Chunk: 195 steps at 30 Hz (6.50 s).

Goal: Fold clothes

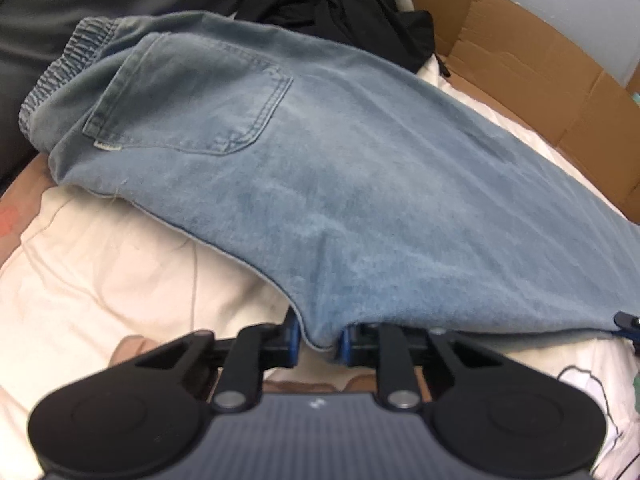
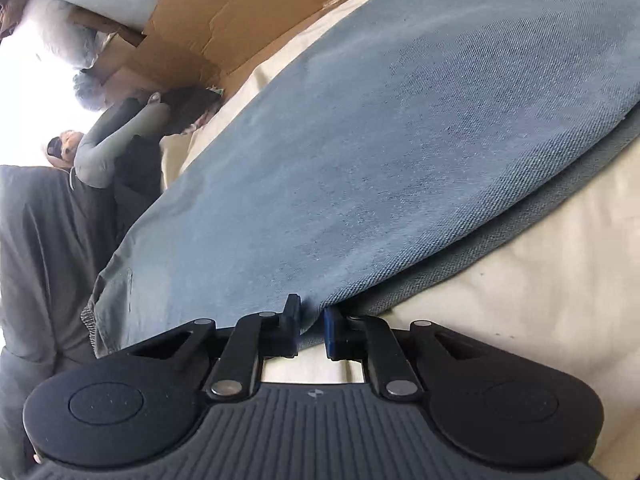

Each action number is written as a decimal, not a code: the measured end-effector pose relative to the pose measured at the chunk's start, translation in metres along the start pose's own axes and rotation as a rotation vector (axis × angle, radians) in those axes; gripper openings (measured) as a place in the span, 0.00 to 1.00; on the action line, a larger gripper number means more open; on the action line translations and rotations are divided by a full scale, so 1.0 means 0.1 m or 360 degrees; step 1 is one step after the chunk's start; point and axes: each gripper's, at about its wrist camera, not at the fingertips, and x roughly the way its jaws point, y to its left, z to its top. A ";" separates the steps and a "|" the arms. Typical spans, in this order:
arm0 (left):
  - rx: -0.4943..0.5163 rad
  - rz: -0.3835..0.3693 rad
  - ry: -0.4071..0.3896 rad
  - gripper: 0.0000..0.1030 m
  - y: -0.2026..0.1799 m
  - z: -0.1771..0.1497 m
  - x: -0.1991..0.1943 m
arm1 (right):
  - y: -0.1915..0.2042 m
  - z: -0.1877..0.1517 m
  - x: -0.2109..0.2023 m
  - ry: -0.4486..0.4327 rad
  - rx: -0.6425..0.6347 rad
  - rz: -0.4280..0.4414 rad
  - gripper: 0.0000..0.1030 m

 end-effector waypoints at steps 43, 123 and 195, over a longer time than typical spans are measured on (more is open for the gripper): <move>0.0130 0.0008 -0.0043 0.29 -0.36 0.35 0.02 | 0.94 -0.04 0.25 -0.0039 -0.0788 -0.0378 0.40; -0.0080 0.0462 -0.0036 0.17 1.43 2.58 0.93 | 0.81 -0.34 0.19 0.0036 -0.1201 -0.0566 0.40; -0.0119 0.0547 0.0022 0.04 2.17 1.60 0.26 | 0.77 -0.32 0.16 0.0031 -0.1210 -0.0537 0.41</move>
